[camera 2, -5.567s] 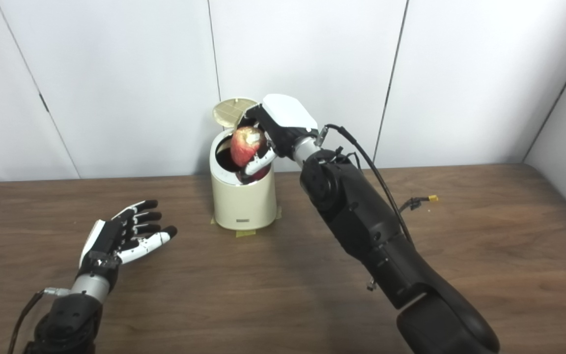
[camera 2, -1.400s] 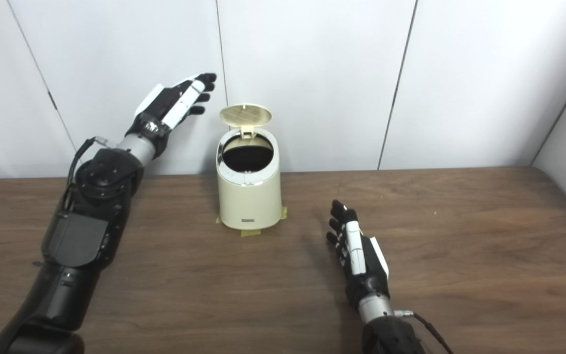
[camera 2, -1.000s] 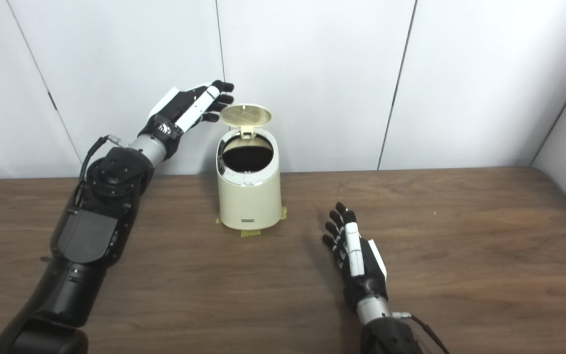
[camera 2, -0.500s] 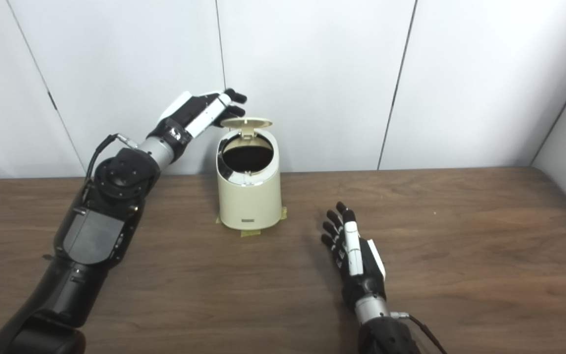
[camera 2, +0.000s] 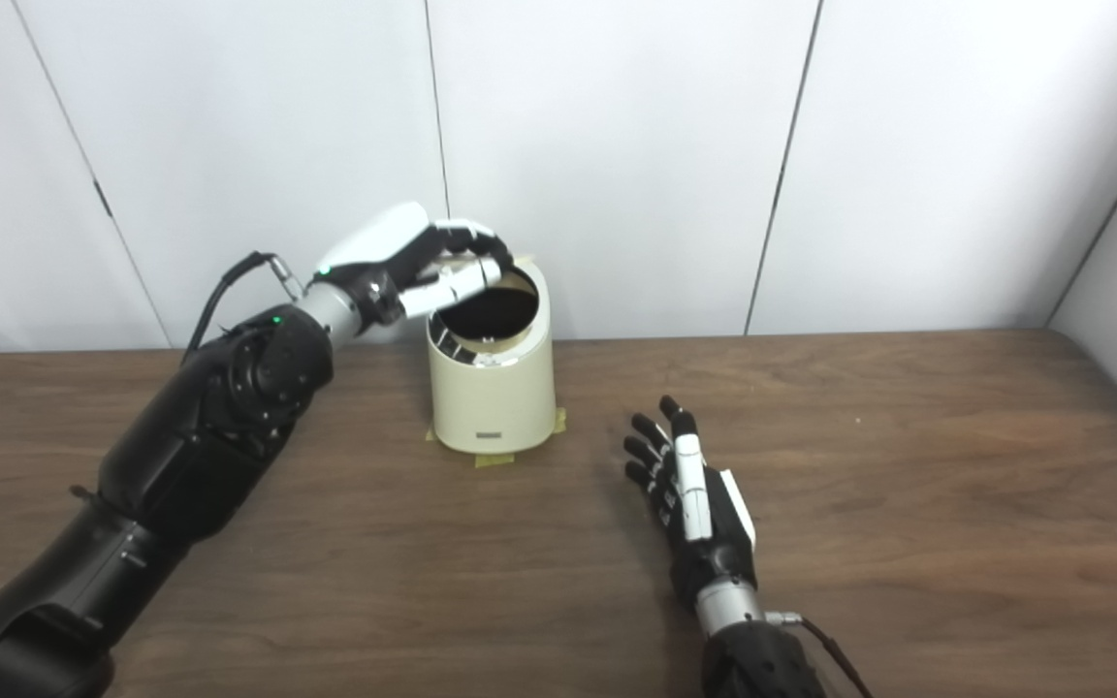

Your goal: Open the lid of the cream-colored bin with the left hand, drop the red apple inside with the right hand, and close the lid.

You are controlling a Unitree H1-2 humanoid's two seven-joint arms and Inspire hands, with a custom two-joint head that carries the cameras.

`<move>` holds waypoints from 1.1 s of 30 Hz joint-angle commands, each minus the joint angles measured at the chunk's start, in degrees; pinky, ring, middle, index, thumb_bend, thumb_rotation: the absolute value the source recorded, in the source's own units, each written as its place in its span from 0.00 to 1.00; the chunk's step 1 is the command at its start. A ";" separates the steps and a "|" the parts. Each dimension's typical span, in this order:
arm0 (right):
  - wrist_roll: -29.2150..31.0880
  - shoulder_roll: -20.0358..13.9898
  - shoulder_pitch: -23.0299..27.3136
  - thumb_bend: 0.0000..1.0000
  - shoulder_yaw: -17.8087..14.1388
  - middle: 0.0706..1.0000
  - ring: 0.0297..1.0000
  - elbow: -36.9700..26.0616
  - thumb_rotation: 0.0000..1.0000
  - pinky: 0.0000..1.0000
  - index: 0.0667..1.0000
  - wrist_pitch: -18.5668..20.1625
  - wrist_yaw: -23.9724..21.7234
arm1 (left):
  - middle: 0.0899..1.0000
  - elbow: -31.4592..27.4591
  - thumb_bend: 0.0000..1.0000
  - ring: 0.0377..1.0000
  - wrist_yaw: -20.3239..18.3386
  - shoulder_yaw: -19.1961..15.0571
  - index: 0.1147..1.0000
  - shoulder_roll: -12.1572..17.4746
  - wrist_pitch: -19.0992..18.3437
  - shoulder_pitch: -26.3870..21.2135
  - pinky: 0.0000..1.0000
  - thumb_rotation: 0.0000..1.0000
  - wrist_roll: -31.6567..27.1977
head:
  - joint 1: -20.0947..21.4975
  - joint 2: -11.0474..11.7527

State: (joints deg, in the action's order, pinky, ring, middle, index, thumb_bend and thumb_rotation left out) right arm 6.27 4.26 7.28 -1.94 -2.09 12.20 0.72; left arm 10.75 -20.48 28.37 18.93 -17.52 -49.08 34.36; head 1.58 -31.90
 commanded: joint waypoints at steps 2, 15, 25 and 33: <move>0.04 0.31 1.59 0.59 0.36 0.89 0.88 -1.01 1.00 0.87 0.98 0.15 -0.04 | 0.86 -1.45 0.55 0.91 -0.70 1.53 0.84 2.00 1.79 -3.83 1.00 1.00 5.52 | 0.15 -0.28; -0.41 -0.04 1.18 0.59 0.75 0.87 0.86 -2.00 1.00 0.83 0.98 0.70 -0.15 | 0.83 -2.01 0.53 0.88 -2.06 4.41 0.81 2.52 5.50 -0.88 1.00 1.00 19.18 | 0.34 -1.03; 0.00 -0.32 1.36 0.59 0.75 0.87 0.86 -1.39 1.00 0.83 0.98 0.29 -0.52 | 0.85 -6.40 0.54 0.90 -6.50 3.71 0.81 2.40 5.25 2.05 1.00 1.00 23.21 | 0.72 -1.47; -0.70 -0.36 1.20 0.59 1.24 0.88 0.88 -2.11 1.00 0.83 0.98 1.29 -0.14 | 0.85 -9.68 0.53 0.90 -7.34 3.05 0.80 1.91 5.61 5.15 1.00 1.00 26.29 | 1.18 -1.86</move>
State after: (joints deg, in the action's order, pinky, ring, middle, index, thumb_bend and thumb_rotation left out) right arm 5.46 3.72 7.21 -0.93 -2.70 13.40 0.78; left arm 1.87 -26.85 31.67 20.41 -12.08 -43.28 59.55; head 2.64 -33.66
